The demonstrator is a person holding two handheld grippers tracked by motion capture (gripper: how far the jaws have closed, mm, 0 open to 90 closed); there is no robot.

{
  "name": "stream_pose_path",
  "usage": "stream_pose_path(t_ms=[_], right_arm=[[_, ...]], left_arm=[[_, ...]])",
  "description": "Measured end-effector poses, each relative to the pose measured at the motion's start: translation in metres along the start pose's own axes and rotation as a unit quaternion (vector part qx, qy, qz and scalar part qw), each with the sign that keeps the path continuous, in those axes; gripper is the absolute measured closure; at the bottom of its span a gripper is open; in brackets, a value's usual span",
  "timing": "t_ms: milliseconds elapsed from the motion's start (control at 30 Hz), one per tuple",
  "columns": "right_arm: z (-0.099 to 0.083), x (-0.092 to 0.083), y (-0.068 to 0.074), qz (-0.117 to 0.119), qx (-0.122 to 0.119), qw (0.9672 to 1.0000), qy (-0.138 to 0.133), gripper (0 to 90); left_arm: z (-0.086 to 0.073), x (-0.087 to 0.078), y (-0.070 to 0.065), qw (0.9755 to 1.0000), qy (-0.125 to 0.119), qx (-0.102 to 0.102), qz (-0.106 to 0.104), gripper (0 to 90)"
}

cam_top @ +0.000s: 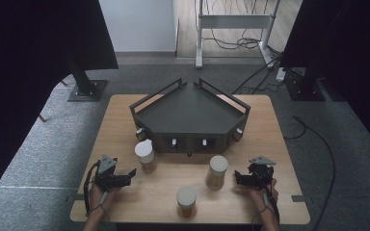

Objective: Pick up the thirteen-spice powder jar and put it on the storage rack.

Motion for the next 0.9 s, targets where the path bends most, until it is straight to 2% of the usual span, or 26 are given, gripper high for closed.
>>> stream_pose_path(t_ms=[500, 900], right_arm=[[0.0000, 0.0000, 0.0000, 0.000, 0.000, 1.0000, 0.000, 3.8], [0.0000, 0.0000, 0.0000, 0.000, 0.000, 1.0000, 0.000, 3.7]], left_arm=[[0.0047, -0.0047, -0.0041, 0.9986, -0.047, 0.022, -0.011, 6.7], [0.0052, -0.0072, -0.0012, 0.9953, -0.089, 0.032, -0.020, 7.0]])
Point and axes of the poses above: each handheld gripper's, and its own axes: x roughly forward along the jaws, z roughly out of its top, y roughly to its left, the point moved 5 cm from there along x, roughly forward along the jaws, and after that the axes turned 14 degrees about x, right-handed, at the moved point
